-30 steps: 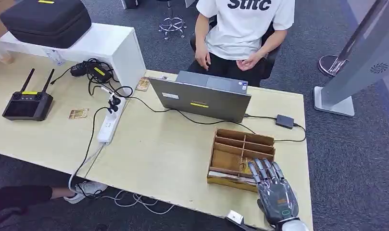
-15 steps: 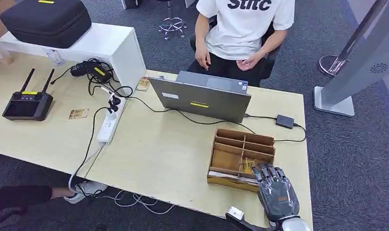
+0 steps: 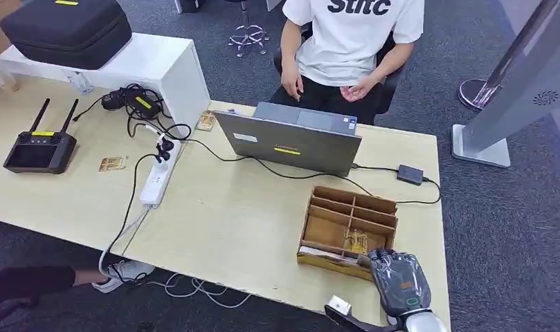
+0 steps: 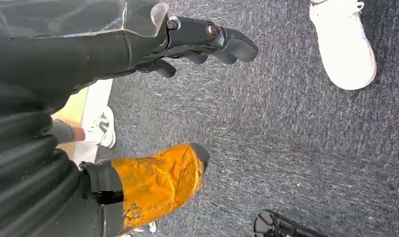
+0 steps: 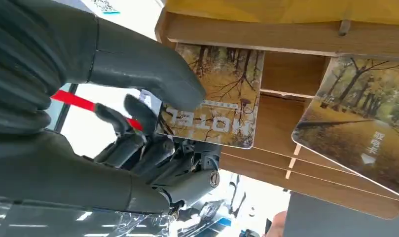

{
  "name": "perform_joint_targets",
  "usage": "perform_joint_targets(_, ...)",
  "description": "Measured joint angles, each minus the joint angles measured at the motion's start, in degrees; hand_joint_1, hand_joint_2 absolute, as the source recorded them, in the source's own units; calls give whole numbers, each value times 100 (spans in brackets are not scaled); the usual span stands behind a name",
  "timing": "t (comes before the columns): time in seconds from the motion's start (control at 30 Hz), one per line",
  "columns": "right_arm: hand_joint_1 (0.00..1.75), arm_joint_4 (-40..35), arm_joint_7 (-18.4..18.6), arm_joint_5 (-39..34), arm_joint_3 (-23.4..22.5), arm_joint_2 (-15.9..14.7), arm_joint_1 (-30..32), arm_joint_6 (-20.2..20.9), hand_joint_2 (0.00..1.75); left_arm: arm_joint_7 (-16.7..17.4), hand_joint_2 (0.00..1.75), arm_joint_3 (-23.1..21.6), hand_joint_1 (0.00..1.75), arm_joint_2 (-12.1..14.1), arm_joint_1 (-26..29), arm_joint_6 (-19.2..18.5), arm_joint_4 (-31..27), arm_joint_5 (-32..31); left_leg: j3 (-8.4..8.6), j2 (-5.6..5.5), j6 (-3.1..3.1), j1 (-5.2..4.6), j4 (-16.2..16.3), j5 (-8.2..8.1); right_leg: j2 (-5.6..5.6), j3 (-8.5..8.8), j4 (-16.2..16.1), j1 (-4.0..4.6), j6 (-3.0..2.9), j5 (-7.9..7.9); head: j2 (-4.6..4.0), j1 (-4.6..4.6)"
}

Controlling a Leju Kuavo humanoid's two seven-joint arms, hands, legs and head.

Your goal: Pass the card to the sensor for recognition and then transmit it.

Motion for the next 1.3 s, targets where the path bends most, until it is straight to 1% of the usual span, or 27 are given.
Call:
perform_joint_targets(0.23,175,-35,22,13,-9,35,-112,-146,175,4,175,11,0,0,-1,-2,0,-24,0,1,0,0,0,0,1,0,0,0,-1,1,0,-2)
perform_joint_targets(0.4,175,-129,-26,-6,-92,129,-436,-415,175,7,175,13,0,-2,-2,-17,0,-59,1,1,-1,0,0,3,1,0,1,0,-2,6,0,0)
perform_joint_targets(0.53,175,-409,-232,-197,-306,247,-612,-698,175,7,175,13,0,-2,0,-35,0,-85,1,0,1,0,1,5,0,0,1,0,-1,6,0,0)
perform_joint_targets(0.67,175,-645,-402,-400,-505,383,-697,-723,175,9,175,13,0,-2,-2,-48,0,-122,0,0,1,0,1,5,1,0,1,0,-1,6,0,0)
perform_joint_targets(0.73,175,-697,-584,-720,-579,488,-791,-498,175,17,175,13,0,0,-1,-72,0,-160,-3,3,1,0,1,5,2,-1,2,0,-1,6,0,0)
perform_joint_targets(0.8,175,-629,-748,-1146,-619,619,-1051,-54,175,17,175,13,0,4,-12,-96,0,-234,-2,12,1,0,0,5,10,-2,4,0,-2,11,0,0)
perform_joint_targets(0.87,175,-334,-861,-1645,-625,796,-1494,456,175,17,175,11,0,26,-34,-120,0,-311,2,21,-10,2,0,13,19,-5,4,1,-7,20,0,-2)
perform_joint_targets(0.93,175,123,-879,-2064,-654,993,-1984,787,175,17,175,-4,0,52,-66,-166,0,-398,-2,19,-6,3,0,25,18,-6,6,2,-5,23,0,0)
perform_joint_targets(1.03,175,954,-778,-2347,-708,1311,-2753,988,175,13,175,-76,0,105,-96,-210,0,-496,-3,18,-14,3,0,37,16,-10,9,2,-12,36,0,0)
perform_joint_targets(1.1,175,1376,-717,-2393,-750,1480,-3104,1036,175,13,175,-92,0,118,-105,-230,0,-538,-3,15,-14,4,0,40,14,-10,10,2,-12,36,0,0)
perform_joint_targets(1.17,175,1761,-695,-2406,-785,1611,-3363,1051,175,13,175,-122,0,133,-104,-236,0,-549,-3,14,-14,4,0,40,14,-10,11,2,-12,37,0,-2)
perform_joint_targets(1.3,175,2155,-686,-2409,-809,1753,-3600,1042,175,11,175,-129,0,144,-108,-236,0,-555,-5,14,-13,3,0,40,14,-10,10,2,-12,36,0,0)
